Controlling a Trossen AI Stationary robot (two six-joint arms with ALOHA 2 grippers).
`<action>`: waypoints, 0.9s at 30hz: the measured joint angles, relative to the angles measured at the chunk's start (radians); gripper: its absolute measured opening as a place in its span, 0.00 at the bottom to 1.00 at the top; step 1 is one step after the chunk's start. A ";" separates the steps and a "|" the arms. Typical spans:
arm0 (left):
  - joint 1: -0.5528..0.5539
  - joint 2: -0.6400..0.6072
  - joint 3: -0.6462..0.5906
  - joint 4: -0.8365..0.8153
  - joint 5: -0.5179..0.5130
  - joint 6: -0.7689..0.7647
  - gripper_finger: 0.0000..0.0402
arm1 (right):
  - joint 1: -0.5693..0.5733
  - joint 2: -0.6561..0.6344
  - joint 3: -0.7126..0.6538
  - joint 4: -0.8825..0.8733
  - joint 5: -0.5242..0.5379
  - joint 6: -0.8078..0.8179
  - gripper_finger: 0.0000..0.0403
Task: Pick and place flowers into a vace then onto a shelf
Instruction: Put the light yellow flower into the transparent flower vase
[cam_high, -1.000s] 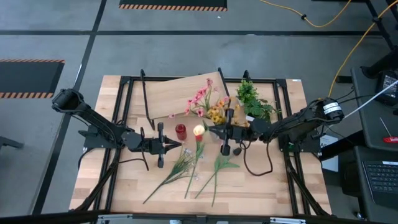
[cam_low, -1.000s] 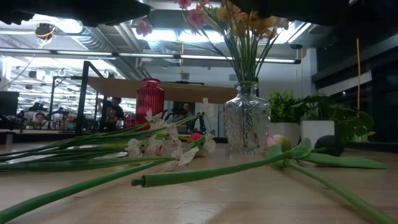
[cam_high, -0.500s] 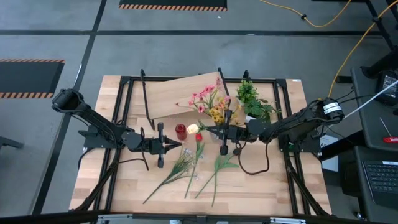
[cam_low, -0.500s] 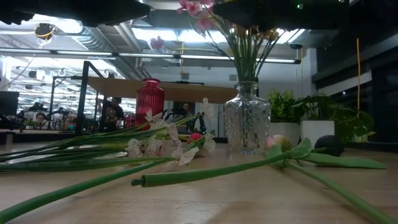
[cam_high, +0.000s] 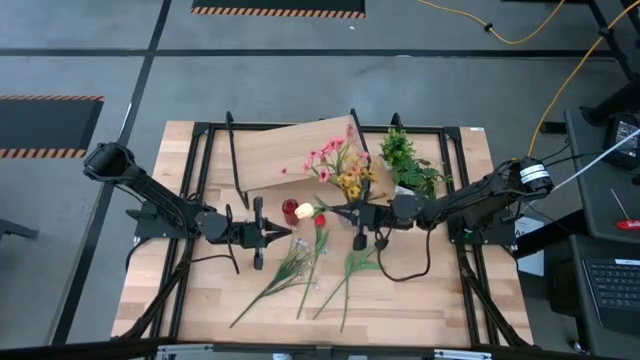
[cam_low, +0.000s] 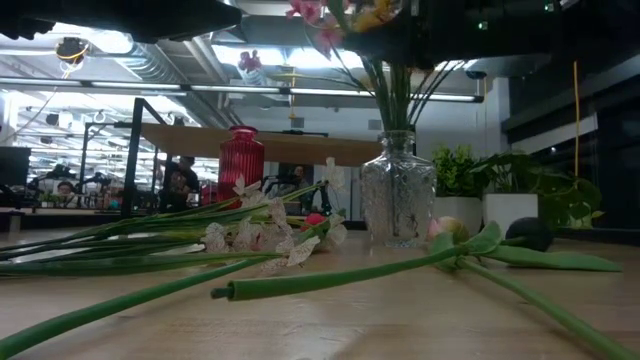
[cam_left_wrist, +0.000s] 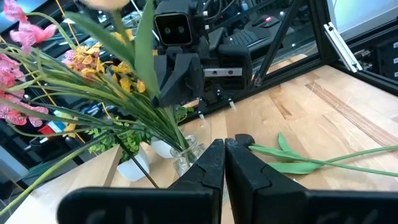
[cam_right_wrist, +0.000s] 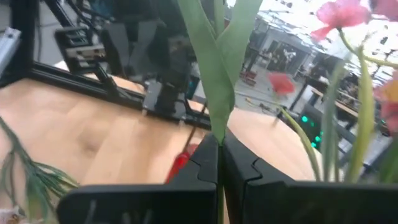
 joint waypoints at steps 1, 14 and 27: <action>0.000 0.000 0.000 0.000 0.000 0.000 0.02 | 0.000 0.000 0.000 -0.010 0.013 0.009 0.00; 0.000 0.000 0.000 0.000 0.000 0.000 0.02 | 0.000 0.000 0.000 -0.052 0.025 0.085 0.00; 0.000 0.000 0.000 0.000 0.000 0.000 0.02 | 0.014 0.000 0.000 -0.051 0.128 0.114 0.00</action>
